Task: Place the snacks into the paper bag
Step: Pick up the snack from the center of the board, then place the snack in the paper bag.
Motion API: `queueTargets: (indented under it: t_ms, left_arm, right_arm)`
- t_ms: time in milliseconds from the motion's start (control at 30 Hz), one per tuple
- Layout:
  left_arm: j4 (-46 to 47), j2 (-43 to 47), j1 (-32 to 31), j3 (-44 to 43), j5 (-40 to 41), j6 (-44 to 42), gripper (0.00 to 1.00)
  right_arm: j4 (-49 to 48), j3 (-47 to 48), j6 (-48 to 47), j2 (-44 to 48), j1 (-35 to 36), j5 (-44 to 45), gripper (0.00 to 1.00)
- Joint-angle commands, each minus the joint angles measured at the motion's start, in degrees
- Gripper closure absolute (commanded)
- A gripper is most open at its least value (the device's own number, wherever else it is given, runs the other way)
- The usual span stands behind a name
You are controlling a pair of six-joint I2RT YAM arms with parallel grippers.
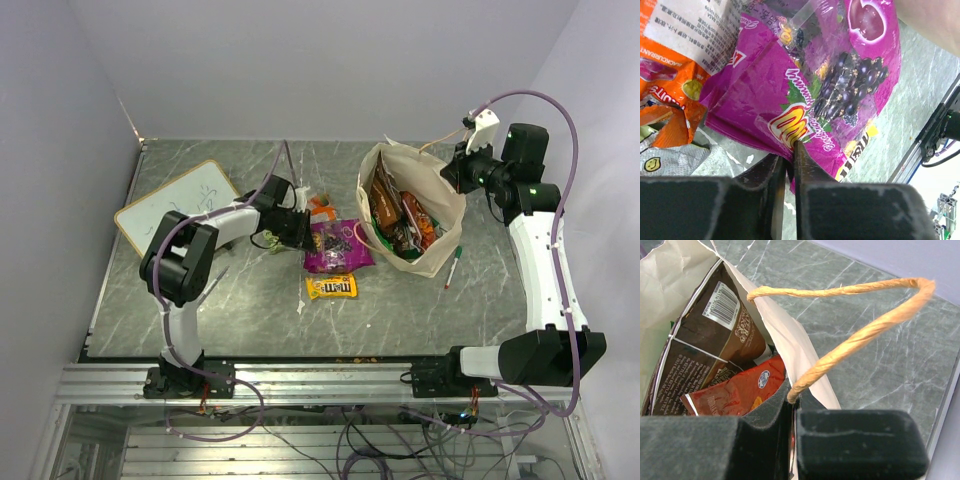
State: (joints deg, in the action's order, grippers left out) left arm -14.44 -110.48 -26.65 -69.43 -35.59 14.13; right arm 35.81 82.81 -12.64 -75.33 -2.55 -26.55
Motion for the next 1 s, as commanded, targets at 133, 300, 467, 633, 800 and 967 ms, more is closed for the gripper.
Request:
queueTargets:
  t_ms: [133,300,467,633,800,967]
  left_arm:
    - [-5.87,3.75,0.38,-5.36,-0.70,-6.07,0.93]
    - [-12.38,7.64,0.38,-9.51,0.24,-12.11,0.93]
    - [-20.82,11.08,0.38,-14.31,2.21,-20.15,0.93]
    - [-27.07,14.31,0.38,-18.25,7.30,-25.46,0.93]
    - [-27.73,20.36,0.38,-19.34,11.63,-28.54,0.93]
    - [-27.53,26.62,0.38,-22.15,13.79,-29.04,0.93]
  right_arm:
    - [-2.86,-0.21,0.08,0.99,0.08,-1.33,1.00]
    - [-2.59,0.54,0.07,0.45,0.08,-1.51,1.00]
    - [-2.35,0.92,-0.10,-0.06,0.08,-1.42,1.00]
    - [-2.41,0.98,-0.19,-0.07,0.08,-1.32,1.00]
    - [-2.37,0.78,-0.36,-0.08,0.07,-1.39,1.00]
    - [-1.98,1.17,-0.63,-0.26,0.09,-2.59,1.00]
